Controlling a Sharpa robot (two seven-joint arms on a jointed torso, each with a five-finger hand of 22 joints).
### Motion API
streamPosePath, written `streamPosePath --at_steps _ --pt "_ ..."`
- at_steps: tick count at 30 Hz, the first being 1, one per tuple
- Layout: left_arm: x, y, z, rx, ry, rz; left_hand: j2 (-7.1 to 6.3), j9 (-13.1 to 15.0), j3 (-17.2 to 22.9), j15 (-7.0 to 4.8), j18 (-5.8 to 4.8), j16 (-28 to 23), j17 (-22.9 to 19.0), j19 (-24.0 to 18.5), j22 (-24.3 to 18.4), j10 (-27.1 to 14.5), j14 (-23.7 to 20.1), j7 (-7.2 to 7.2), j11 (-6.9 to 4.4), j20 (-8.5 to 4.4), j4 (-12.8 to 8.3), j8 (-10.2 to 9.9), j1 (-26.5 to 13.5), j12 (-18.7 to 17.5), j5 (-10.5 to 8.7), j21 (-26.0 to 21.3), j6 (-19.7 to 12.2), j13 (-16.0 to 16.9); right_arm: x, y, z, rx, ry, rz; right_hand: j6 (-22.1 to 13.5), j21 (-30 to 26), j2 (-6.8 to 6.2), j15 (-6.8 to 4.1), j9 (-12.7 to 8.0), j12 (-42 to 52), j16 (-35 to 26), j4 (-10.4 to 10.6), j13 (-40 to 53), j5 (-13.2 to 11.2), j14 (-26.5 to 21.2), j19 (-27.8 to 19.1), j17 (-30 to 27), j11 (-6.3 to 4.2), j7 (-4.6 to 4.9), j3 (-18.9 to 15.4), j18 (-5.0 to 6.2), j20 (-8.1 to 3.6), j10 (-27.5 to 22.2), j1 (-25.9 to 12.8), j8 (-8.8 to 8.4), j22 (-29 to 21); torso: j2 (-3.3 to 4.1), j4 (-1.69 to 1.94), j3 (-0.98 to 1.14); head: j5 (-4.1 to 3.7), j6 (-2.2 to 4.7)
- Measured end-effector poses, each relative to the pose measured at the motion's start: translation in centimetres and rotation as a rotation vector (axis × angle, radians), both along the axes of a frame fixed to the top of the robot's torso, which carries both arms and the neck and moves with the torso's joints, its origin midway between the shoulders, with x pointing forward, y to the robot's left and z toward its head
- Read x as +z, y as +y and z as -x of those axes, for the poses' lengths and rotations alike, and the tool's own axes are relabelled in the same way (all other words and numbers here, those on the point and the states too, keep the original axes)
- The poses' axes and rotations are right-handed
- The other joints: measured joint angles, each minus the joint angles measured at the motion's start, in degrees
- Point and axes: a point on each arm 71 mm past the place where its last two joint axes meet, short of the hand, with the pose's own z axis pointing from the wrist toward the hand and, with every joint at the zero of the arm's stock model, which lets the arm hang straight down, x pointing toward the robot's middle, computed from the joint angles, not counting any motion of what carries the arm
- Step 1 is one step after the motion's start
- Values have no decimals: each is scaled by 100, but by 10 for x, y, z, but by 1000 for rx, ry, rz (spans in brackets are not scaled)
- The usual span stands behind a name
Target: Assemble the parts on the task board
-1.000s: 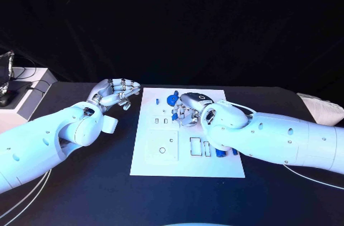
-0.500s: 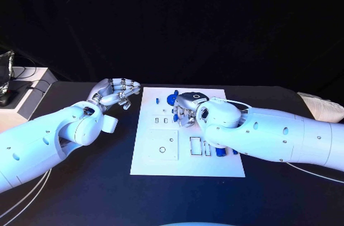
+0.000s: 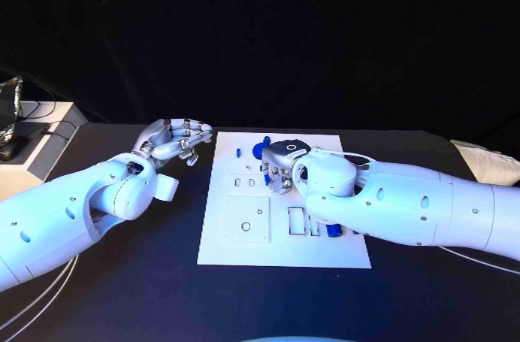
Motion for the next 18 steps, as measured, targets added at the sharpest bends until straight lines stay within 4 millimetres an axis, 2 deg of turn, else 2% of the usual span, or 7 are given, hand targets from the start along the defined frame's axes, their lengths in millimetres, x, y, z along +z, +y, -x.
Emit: streamPosePath --at_steps 18 --pt "-1 -1 -1 -1 1 1 0 -7 0 0 0 0 -5 0 4 0 0 0 0 0 0 0 0 41 0 0 -41 0 -1 1 -2 -2 -24 27 -1 0 -23 0 -3 21 0 47 13 0 0 0 0 10 -1 -16 0 0 10 -22 0 -1 7 -2 -1 10 -5"
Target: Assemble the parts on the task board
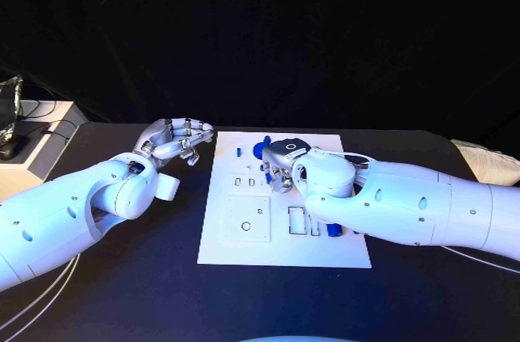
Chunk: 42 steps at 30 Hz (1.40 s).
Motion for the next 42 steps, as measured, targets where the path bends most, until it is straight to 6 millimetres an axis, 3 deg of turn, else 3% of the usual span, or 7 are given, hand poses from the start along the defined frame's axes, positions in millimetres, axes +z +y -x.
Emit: streamPosePath --at_steps 31,35,37,39,42 --pt "-1 0 -1 3 1 0 0 0 0 0 0 0 1 0 -2 0 0 0 0 0 0 0 0 0 0 0 0 0 -5 -2 0 -8 1 -17 -126 -59 -91 0 -60 -1 -32 51 18 0 0 0 0 10 35 -19 0 0 10 -90 -155 -1 -7 -3 4 -4 -24" --pt "-1 1 -1 3 2 0 0 1 0 0 0 0 1 0 -2 0 0 0 0 0 0 0 0 0 0 0 0 0 -5 -2 0 -9 -1 -22 -300 -155 -137 0 -112 -1 -66 119 18 -43 0 0 0 12 53 -57 -1 0 -18 -120 -257 -1 -7 -3 4 -4 -24" --pt "-1 1 -1 3 2 0 0 1 0 0 0 0 1 0 -2 0 0 0 0 0 0 0 0 0 0 0 0 0 -5 -3 0 -10 -2 -25 -425 -183 -175 0 -154 -1 -69 158 13 -87 0 0 0 30 67 -96 87 0 -56 -81 -289 -1 -7 -4 4 -5 -24" --pt "-1 1 -1 3 2 -1 0 0 0 0 0 0 1 0 -2 0 0 0 0 0 0 0 0 0 0 0 0 0 -5 -3 0 -12 -3 -27 -626 -243 -176 0 -219 -1 -101 228 -3 -133 0 0 0 42 72 -170 87 0 -86 -81 -289 -1 -7 -5 2 -5 -26" --pt "-1 1 -1 3 2 -1 0 1 0 0 0 0 1 0 -2 0 0 0 0 0 0 0 0 0 0 0 0 0 -5 -4 -1 -14 -5 -31 -952 -271 -158 0 -359 -24 -101 339 -47 -146 0 0 0 42 66 -627 87 0 -127 89 -289 -1 -8 -5 1 -5 -27"
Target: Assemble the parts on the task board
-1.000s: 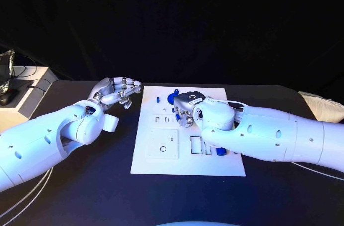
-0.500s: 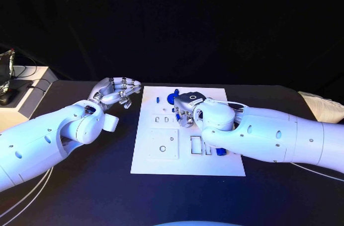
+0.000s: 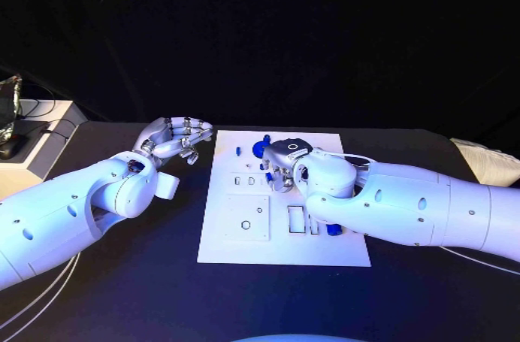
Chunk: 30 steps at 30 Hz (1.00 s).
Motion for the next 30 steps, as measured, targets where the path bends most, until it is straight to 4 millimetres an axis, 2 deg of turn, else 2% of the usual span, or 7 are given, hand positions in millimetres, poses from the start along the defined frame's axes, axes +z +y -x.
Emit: streamPosePath --at_steps 5,11,16,20,23,27,30 --pt "0 0 0 0 0 0 0 -9 0 0 0 0 -11 0 0 0 0 0 0 0 0 0 0 0 0 0 0 0 0 -2 0 -3 -2 -5 -223 -67 127 0 -128 -44 -32 307 -75 0 0 0 0 1 39 -660 0 0 -1 355 0 0 -1 -1 1 0 4" --pt "0 0 0 0 1 -1 0 -13 0 0 0 0 -17 0 0 -13 0 0 13 0 0 0 0 0 0 0 0 -4 1 -7 4 -4 3 -28 -446 -106 136 3 -285 -44 -47 1195 -118 -212 -3 0 0 1 105 -1842 0 0 -1 918 0 0 -1 -1 3 1 13" --pt "-1 0 0 1 5 -4 -2 -41 -10 12 0 23 -17 0 0 -34 12 57 34 0 10 -35 -2 34 0 3 -100 -11 4 -18 9 -5 8 -84 -394 -185 145 28 -297 3 -109 1265 -114 -171 -16 0 0 44 112 -2293 0 0 45 921 94 0 -5 -3 4 6 26" --pt "-2 0 0 -1 15 -16 -30 -36 -223 83 0 147 70 32 25 -7 89 93 94 32 224 -12 -277 270 0 42 -135 65 10 -34 11 3 0 -185 46 -633 265 73 -226 210 -311 1257 -18 -49 -11 0 0 47 90 -2280 133 28 199 938 375 -1 -18 -10 6 10 46" --pt "-3 -1 0 -8 32 -35 73 68 -484 57 -1 456 440 96 122 175 338 73 36 51 599 228 -691 879 0 129 -115 401 16 -48 9 5 -6 -276 222 -637 294 73 -183 426 -312 1253 120 61 -11 0 5 11 68 -2168 134 28 284 967 539 -1 -34 -18 10 9 64" --pt "-6 -7 1 -28 71 -78 361 389 -819 -73 1 967 1112 469 627 251 792 -85 -106 -69 797 906 -1240 2246 0 466 -142 1234 24 -72 2 -15 9 -418 384 -638 367 9 -95 867 -312 1245 475 288 -11 2 5 1 -5 -2007 133 25 293 893 845 -1 -71 -34 20 21 79" --pt "-8 -12 2 -45 111 -126 536 687 -1020 -185 -88 1253 1221 822 1146 868 968 -222 -242 -168 821 1455 -1696 3414 0 782 -108 2479 27 -93 -6 -54 41 -528 384 -533 411 9 131 1902 -304 1253 1443 572 -10 1 4 -75 -15 -1786 134 -23 265 730 1184 -1 -115 -45 37 36 86"
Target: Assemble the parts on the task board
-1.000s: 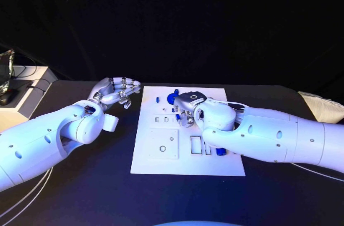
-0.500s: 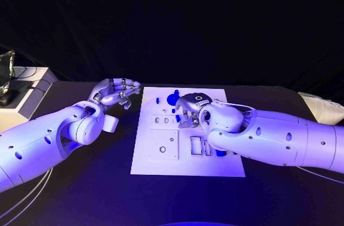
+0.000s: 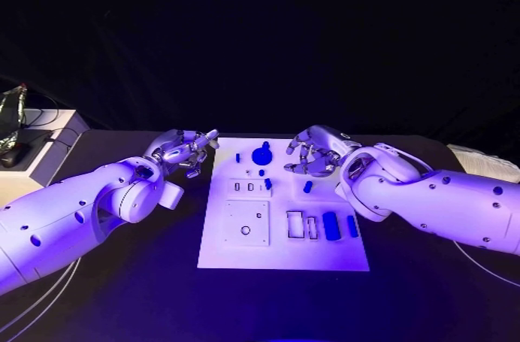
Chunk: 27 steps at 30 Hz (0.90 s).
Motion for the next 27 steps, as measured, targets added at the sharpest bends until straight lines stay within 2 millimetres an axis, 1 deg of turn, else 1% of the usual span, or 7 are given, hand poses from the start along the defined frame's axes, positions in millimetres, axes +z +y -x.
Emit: streamPosePath --at_steps 2,4,8,10,20,25,27 --pt "0 -4 0 -11 27 -33 67 121 -90 -34 -85 111 3 120 201 236 26 -60 -51 -55 4 210 -195 349 0 116 42 420 1 -13 -6 -23 30 -64 -68 106 -12 -33 180 835 62 -13 776 115 -8 0 0 -5 -29 136 0 0 162 -85 180 0 -31 -5 14 9 3" --pt "1 -8 -2 -26 60 -74 138 247 -194 -99 -90 225 3 271 421 459 6 -123 -116 -105 11 404 -407 614 0 239 104 766 1 -28 -11 -52 70 -137 -130 190 12 -32 401 1662 94 -14 1546 181 -8 0 0 -9 -48 268 0 0 398 -182 376 0 -63 -9 35 14 4" --pt "5 -18 -7 -60 125 -155 174 351 -230 -147 -89 301 3 379 623 592 17 -170 -192 -171 17 537 -435 779 0 334 110 995 1 -48 -20 -91 138 -267 -187 224 3 -51 716 2633 127 -30 2454 436 10 0 0 -47 -92 378 0 -40 768 -277 633 0 -127 -17 69 24 -4" --pt "7 -23 -10 -77 163 -199 209 386 -217 -157 -179 302 3 407 673 611 8 -203 -207 -199 4 547 -289 783 0 346 77 1035 1 -56 -25 -109 164 -325 -190 224 3 -51 820 2881 127 -31 2689 476 10 0 -1 -58 -95 410 0 -40 878 -277 708 0 -164 -20 84 24 -17" --pt "10 -57 -31 -191 293 -449 156 360 -54 -156 -179 360 2 469 816 629 7 -166 -189 -179 -14 410 67 783 0 412 -36 1046 1 -96 -49 -208 193 -473 -371 -80 -29 -51 1016 2778 127 -53 2636 764 10 0 -1 -45 -73 558 0 -40 712 -309 772 0 -329 -26 147 3 -79" --pt "13 -75 -42 -245 318 -540 165 303 34 -156 -180 378 2 500 864 564 7 -104 -125 -147 -7 251 114 763 0 439 -98 998 0 -105 -59 -237 184 -491 -531 -477 -96 -51 1064 2256 1 -29 2194 809 10 0 -2 1 -17 631 0 -40 313 -376 772 0 -403 -21 181 3 -122" --pt "11 -80 -45 -262 331 -568 165 298 37 -156 -180 381 2 509 871 564 7 -104 -125 -138 -3 246 114 756 0 439 -98 996 0 -107 -63 -245 181 -494 -621 -881 -126 -51 1098 1728 -135 -30 1739 809 10 -121 -121 30 18 697 99 -25 -27 -405 732 0 -425 -20 192 -3 -135"
